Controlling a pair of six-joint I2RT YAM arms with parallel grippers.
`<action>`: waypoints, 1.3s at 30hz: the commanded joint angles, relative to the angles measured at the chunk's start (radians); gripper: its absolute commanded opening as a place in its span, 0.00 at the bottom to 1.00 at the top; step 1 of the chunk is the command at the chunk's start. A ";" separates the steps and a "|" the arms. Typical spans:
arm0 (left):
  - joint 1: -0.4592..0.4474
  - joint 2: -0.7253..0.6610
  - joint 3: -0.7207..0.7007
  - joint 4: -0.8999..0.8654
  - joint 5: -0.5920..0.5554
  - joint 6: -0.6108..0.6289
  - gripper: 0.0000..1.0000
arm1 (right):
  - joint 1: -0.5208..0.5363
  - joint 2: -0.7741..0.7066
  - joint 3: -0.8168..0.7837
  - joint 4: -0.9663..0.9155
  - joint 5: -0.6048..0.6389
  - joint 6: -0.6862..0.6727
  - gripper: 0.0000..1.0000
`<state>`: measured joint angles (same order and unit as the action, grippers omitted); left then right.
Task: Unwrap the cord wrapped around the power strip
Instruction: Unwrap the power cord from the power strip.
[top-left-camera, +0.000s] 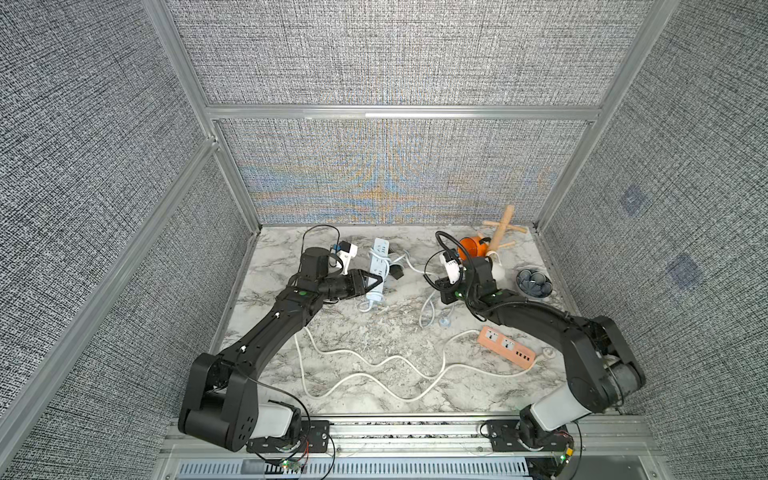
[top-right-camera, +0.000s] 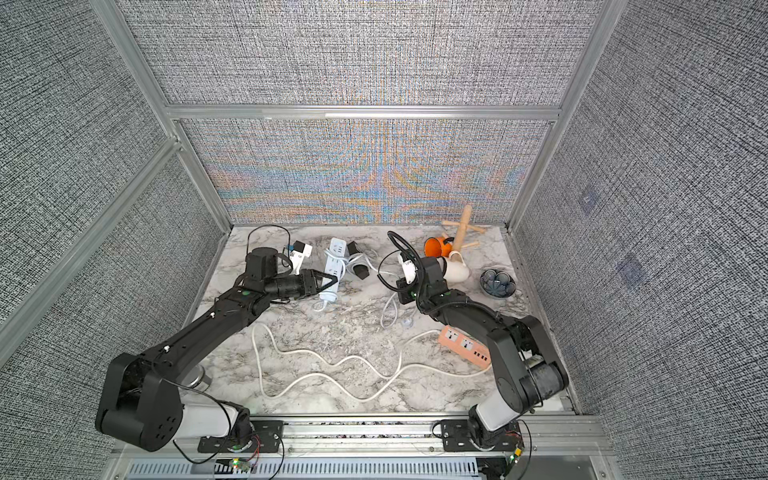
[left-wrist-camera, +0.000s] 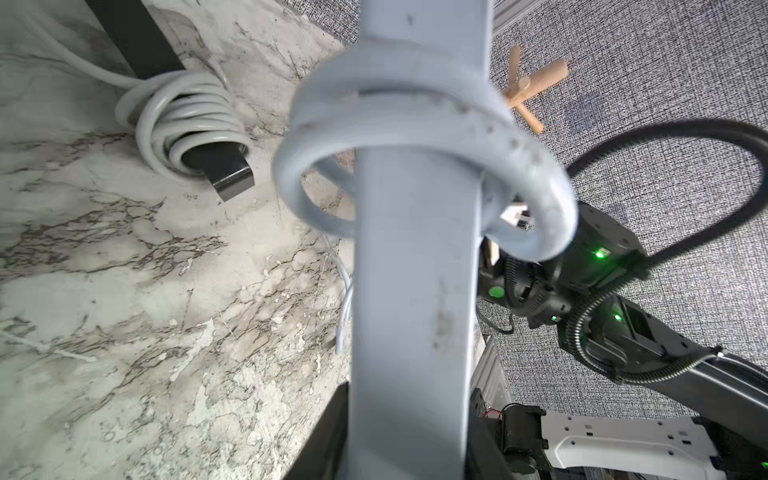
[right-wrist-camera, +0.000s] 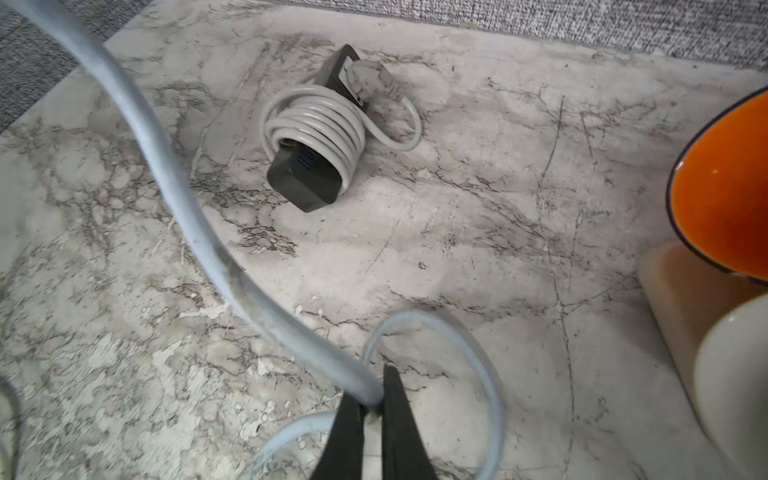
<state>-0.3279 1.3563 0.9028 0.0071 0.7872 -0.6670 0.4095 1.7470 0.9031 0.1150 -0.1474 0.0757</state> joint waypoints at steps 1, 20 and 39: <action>0.006 -0.027 0.017 -0.023 -0.032 0.045 0.00 | 0.002 0.002 0.016 -0.083 0.025 0.002 0.00; -0.006 0.001 0.115 -0.222 0.217 0.182 0.00 | 0.011 -0.067 0.058 0.209 -0.419 -0.241 0.60; -0.028 -0.040 0.107 -0.277 0.318 0.244 0.00 | 0.073 0.128 0.151 0.619 -0.368 -0.059 0.59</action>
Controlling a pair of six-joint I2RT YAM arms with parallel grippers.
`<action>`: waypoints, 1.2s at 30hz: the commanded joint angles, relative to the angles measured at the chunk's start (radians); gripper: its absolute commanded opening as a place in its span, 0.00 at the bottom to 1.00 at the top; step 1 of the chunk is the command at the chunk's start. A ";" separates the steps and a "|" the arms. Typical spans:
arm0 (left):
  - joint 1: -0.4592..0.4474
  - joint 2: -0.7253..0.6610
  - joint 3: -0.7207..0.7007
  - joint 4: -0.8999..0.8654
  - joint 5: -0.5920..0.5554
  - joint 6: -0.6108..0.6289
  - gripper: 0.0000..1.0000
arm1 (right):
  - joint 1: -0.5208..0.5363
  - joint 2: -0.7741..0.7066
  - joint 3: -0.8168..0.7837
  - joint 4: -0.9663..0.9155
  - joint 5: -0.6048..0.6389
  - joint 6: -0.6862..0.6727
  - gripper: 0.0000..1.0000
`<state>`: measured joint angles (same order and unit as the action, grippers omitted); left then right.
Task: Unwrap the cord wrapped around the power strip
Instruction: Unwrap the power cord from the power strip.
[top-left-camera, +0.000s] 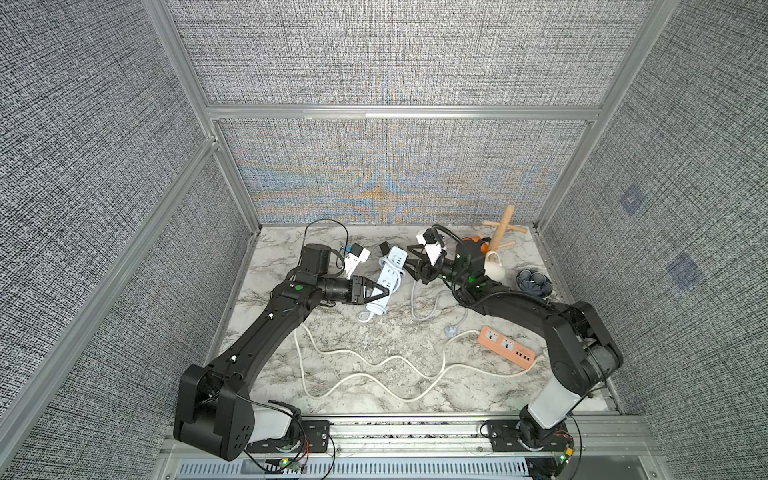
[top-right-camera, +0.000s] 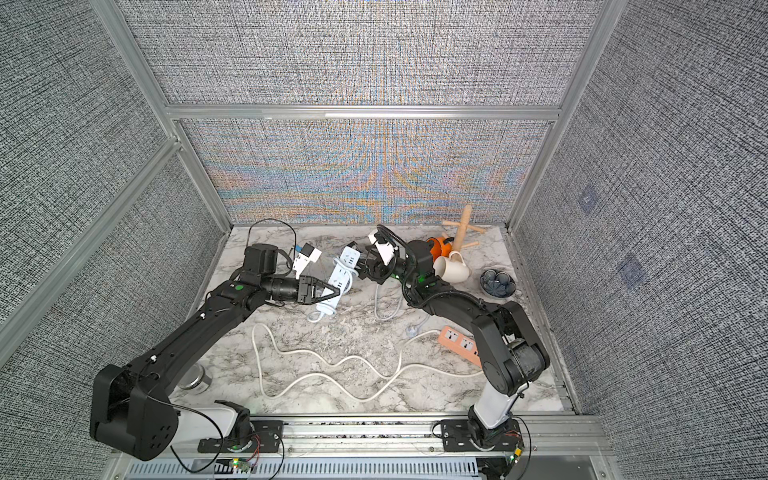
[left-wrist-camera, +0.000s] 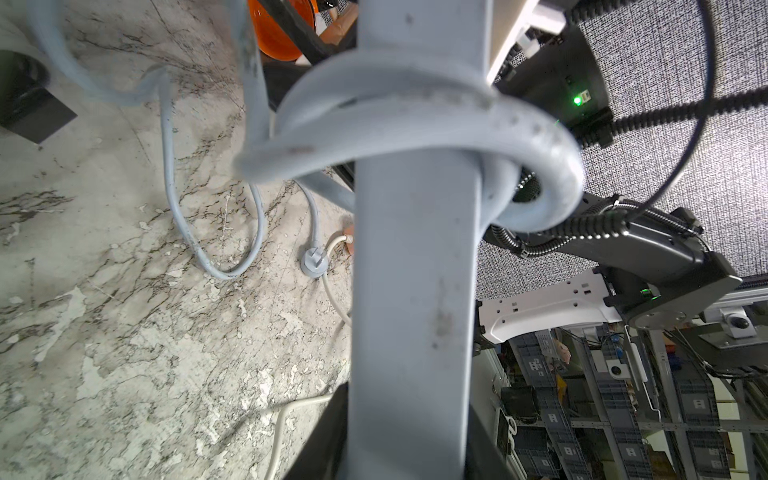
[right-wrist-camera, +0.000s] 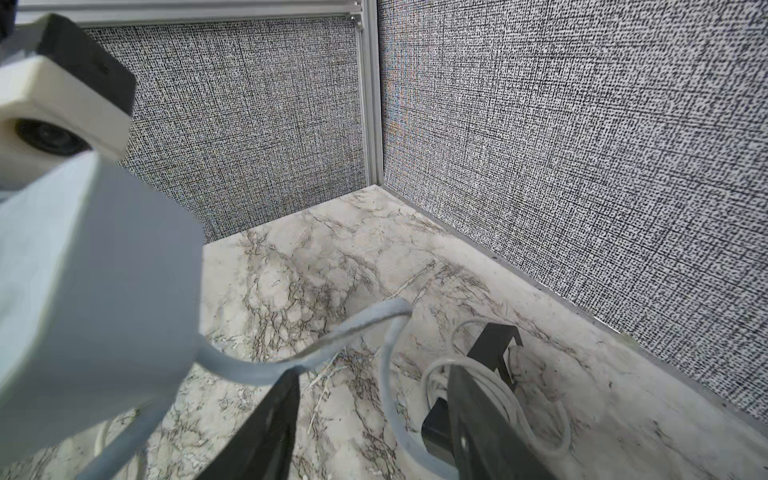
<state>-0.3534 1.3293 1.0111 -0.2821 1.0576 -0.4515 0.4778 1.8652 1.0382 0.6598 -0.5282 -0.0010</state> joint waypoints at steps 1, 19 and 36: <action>-0.002 -0.015 0.000 0.002 0.039 0.033 0.00 | 0.004 0.012 0.019 0.073 0.020 0.027 0.59; -0.005 0.101 0.034 -0.054 -0.137 0.014 0.00 | 0.038 -0.296 0.021 -0.591 0.145 0.043 0.30; -0.021 0.079 0.037 -0.118 -0.199 0.059 0.00 | 0.225 -0.131 0.233 -0.621 0.304 0.131 0.31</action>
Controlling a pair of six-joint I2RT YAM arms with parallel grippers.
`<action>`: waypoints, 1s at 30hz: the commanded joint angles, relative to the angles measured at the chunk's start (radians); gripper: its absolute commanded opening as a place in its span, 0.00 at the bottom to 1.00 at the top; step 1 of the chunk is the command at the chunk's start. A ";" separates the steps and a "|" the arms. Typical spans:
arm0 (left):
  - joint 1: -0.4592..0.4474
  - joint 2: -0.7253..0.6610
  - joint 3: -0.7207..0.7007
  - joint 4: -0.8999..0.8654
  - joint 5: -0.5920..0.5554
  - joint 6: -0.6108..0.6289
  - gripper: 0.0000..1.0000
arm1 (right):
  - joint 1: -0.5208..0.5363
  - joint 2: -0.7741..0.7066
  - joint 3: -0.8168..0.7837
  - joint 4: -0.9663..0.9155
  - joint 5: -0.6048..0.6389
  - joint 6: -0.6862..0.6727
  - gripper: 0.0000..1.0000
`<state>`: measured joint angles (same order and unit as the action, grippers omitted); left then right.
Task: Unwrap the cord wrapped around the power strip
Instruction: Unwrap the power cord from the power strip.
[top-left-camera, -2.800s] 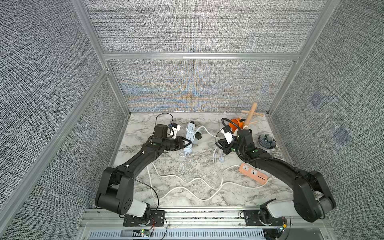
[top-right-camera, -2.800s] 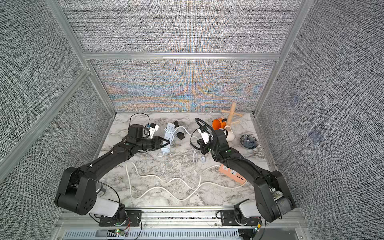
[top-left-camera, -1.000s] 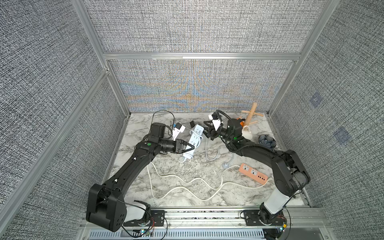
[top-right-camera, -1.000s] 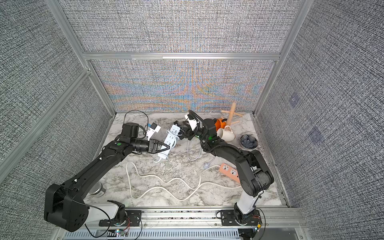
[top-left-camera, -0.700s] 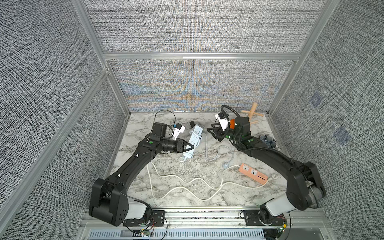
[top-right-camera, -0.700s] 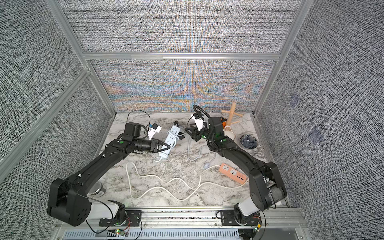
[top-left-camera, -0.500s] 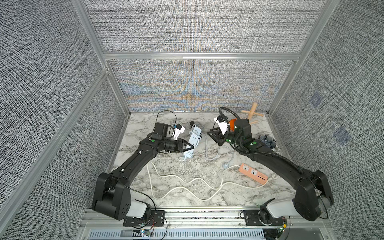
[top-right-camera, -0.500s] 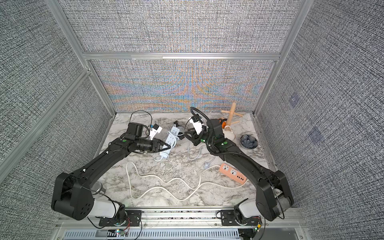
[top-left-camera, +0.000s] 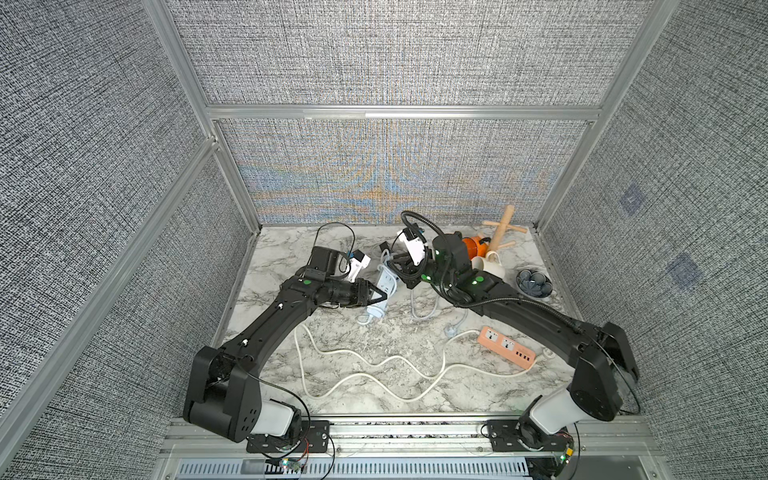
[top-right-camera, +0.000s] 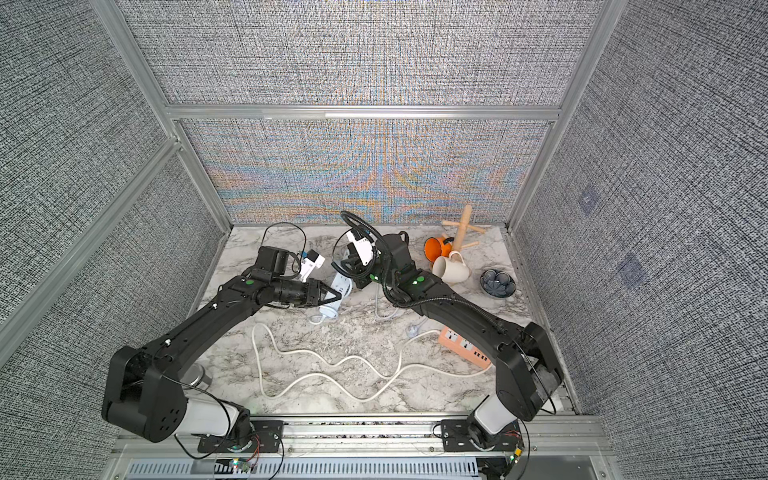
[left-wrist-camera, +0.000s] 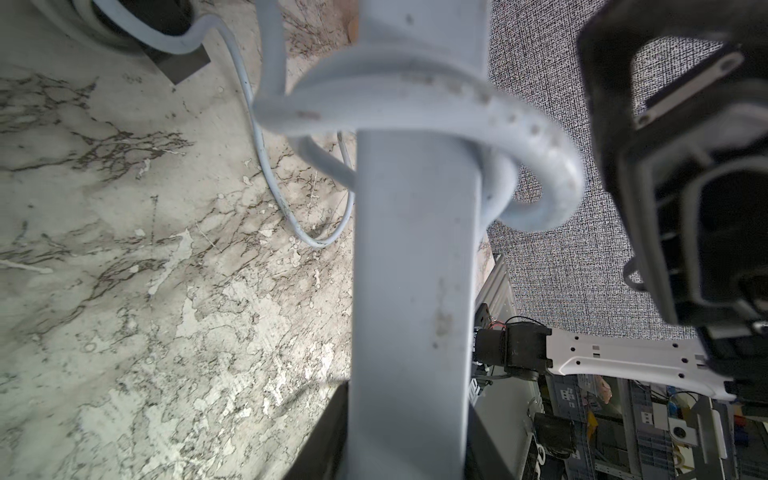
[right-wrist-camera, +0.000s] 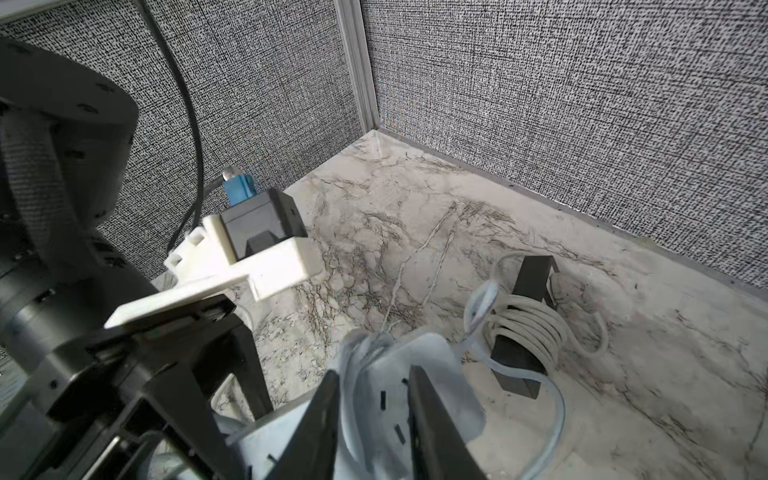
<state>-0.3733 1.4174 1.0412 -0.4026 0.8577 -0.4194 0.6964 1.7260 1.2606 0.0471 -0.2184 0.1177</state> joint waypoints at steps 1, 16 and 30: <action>0.000 -0.009 0.008 0.000 0.001 0.027 0.00 | 0.007 0.012 0.013 -0.011 -0.009 0.015 0.31; 0.000 0.006 0.013 0.004 -0.002 0.031 0.00 | 0.031 0.005 -0.050 0.000 -0.024 0.035 0.28; -0.001 0.002 -0.021 0.020 0.031 0.047 0.00 | 0.022 0.001 0.002 -0.020 0.068 0.035 0.00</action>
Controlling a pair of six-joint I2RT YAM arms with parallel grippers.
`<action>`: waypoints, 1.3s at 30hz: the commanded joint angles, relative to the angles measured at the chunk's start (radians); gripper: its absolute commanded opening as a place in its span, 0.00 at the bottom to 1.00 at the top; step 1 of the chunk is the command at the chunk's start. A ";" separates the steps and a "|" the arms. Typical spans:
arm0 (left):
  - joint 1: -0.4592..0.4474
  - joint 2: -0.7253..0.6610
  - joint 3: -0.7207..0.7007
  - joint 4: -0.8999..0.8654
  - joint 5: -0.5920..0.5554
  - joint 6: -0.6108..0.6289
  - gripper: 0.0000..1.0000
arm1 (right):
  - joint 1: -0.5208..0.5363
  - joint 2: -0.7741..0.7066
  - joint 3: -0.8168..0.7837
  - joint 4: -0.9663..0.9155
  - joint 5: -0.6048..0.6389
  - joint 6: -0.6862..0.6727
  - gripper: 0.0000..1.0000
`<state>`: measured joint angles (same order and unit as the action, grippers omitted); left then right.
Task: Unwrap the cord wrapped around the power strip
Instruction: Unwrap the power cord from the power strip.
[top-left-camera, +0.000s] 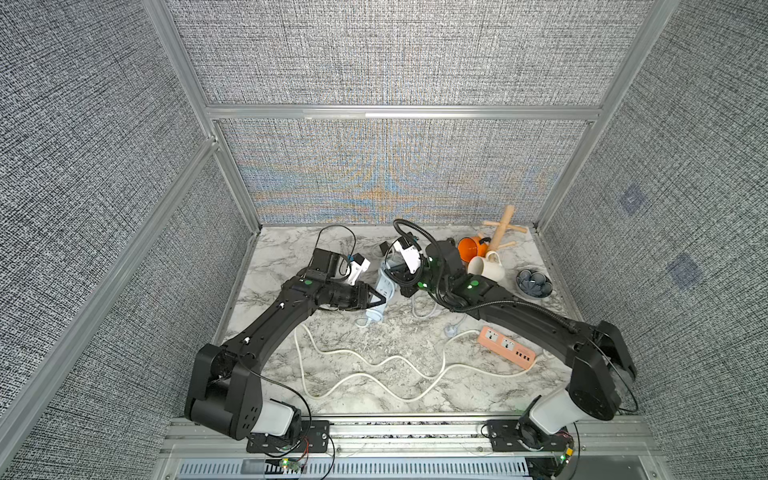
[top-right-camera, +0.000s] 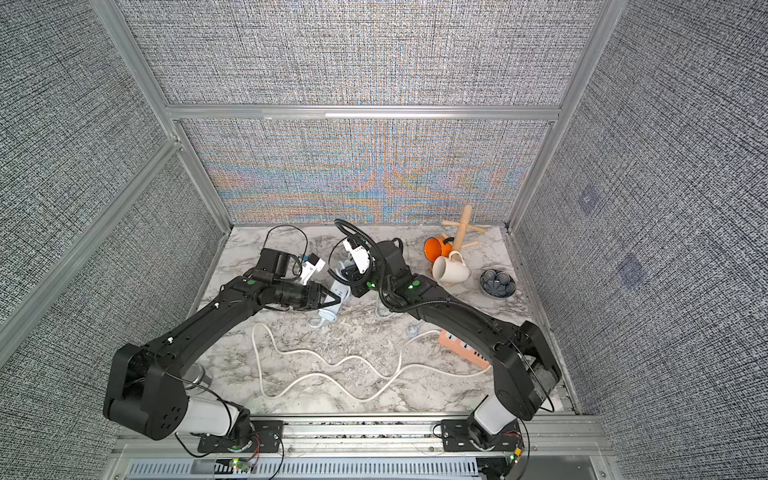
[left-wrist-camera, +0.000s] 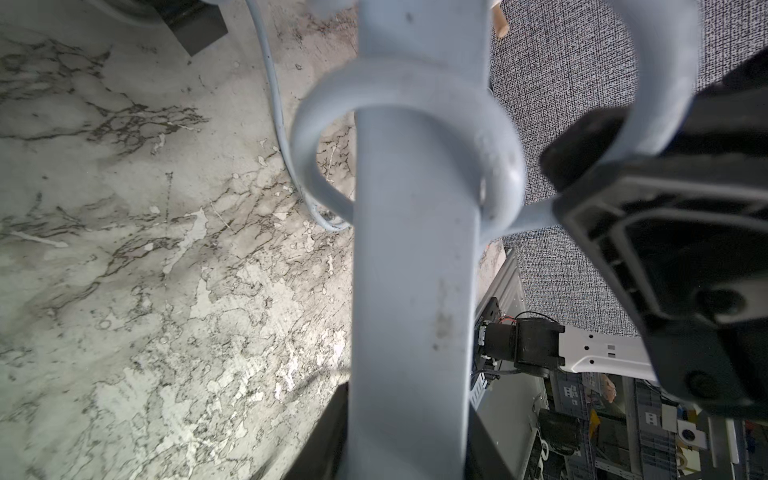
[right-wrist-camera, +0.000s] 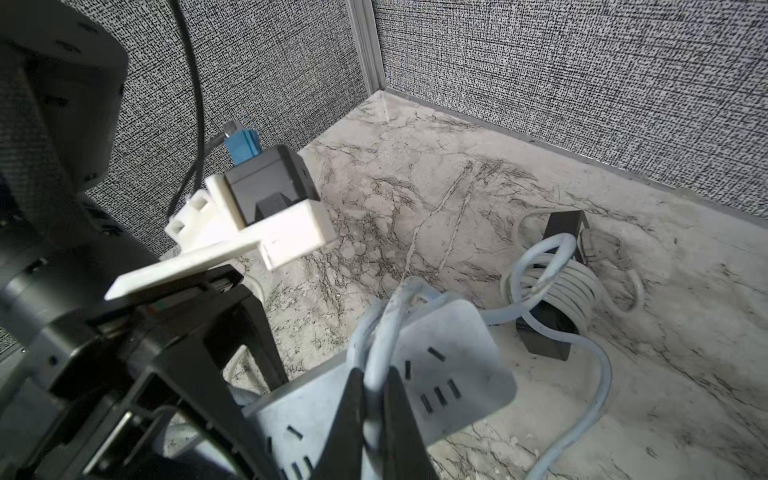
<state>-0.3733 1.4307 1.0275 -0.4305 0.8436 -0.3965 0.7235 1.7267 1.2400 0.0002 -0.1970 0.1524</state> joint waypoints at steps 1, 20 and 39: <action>-0.001 -0.017 -0.012 0.052 0.062 0.028 0.00 | -0.011 0.004 0.035 0.018 0.080 0.009 0.00; -0.016 -0.098 -0.083 0.149 0.057 0.006 0.00 | -0.235 0.165 -0.048 0.262 -0.042 0.212 0.00; 0.035 0.048 -0.037 0.101 -0.395 -0.027 0.00 | -0.263 -0.082 -0.073 0.120 -0.017 0.116 0.00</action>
<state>-0.3595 1.5059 0.9794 -0.3771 0.5236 -0.3691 0.4633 1.6882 1.2140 0.1066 -0.2657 0.2993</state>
